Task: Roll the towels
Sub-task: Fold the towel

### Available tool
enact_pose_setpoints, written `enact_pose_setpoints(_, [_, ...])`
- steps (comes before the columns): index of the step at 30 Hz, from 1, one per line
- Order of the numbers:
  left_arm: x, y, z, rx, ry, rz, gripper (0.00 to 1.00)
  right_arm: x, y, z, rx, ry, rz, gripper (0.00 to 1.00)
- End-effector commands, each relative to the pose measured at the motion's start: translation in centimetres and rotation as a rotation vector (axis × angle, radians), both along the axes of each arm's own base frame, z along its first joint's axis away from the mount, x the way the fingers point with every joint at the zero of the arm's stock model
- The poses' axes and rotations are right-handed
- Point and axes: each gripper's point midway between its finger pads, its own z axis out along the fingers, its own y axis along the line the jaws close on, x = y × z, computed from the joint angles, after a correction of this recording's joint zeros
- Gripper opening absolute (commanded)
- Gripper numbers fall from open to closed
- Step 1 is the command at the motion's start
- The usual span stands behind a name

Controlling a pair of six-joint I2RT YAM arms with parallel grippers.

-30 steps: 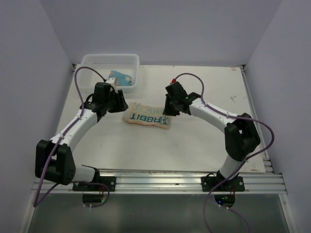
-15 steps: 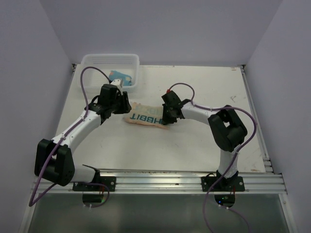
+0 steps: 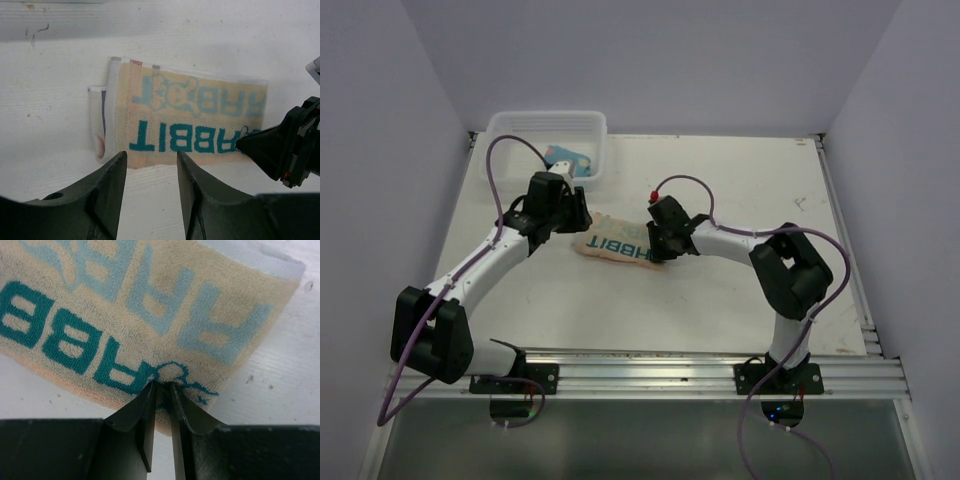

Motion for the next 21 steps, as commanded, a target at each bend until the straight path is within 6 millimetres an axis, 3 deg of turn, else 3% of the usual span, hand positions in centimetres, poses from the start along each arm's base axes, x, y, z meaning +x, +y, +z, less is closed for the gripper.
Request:
enact_pose_setpoints(1, [0.7,-0.5,1.5,-0.014,-0.039,0.015,0.48,-5.4,-2.4,-3.3,-0.162,0.113,0.139,0.22])
enact_pose_setpoints(12, [-1.8,-0.8,0.6,-0.04,-0.013,0.015,0.48,-11.5,-1.0,-5.0,-0.327,0.127,0.424,0.27])
enact_pose_setpoints(21, [-3.3,0.0,1.4,-0.045,-0.04,0.048,0.48,-15.4,-0.3,-4.2,-0.353,0.137,0.608,0.31])
